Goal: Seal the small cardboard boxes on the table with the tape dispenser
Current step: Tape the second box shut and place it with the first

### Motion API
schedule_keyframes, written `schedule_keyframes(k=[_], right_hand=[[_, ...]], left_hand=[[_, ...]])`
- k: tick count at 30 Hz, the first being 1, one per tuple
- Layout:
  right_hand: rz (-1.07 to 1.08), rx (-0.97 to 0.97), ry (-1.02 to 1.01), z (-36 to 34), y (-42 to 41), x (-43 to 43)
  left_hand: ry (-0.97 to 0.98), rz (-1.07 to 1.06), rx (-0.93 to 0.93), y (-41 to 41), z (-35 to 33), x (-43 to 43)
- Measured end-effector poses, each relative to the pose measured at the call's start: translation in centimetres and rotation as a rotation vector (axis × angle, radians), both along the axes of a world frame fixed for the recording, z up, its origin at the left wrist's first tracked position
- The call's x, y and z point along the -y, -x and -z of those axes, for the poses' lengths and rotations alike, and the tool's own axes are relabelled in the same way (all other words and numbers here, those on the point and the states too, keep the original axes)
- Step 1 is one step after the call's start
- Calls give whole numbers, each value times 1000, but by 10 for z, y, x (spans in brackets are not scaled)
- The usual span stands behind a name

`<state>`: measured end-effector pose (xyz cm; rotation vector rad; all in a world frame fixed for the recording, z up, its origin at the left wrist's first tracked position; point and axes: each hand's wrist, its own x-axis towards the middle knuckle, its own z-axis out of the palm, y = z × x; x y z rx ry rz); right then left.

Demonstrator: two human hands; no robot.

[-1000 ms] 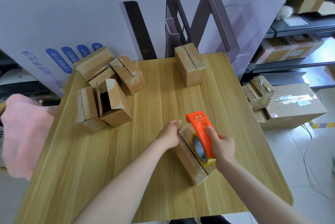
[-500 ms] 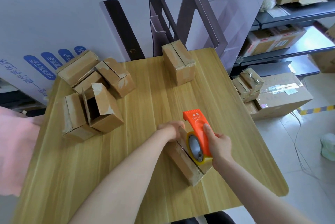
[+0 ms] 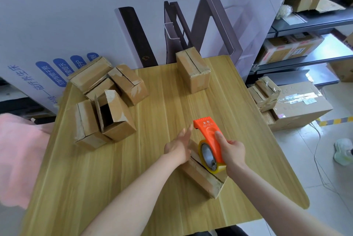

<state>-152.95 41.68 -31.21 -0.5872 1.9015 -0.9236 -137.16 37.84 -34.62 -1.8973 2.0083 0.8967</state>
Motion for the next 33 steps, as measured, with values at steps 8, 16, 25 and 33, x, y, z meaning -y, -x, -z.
schedule_keyframes(k=[8,16,25,33], right_hand=[[-9,-48,13,0,-5,-1],[4,-94,26,5,-11,-1],[136,12,165,-11,-23,25],[255,86,233,-30,-10,46]], left_hand=[[60,36,3,-3,0,10],[118,-231,-112,-13,8,3],[143,-724,-217,-31,23,-11],[152,-1825,-906,-22,24,9]])
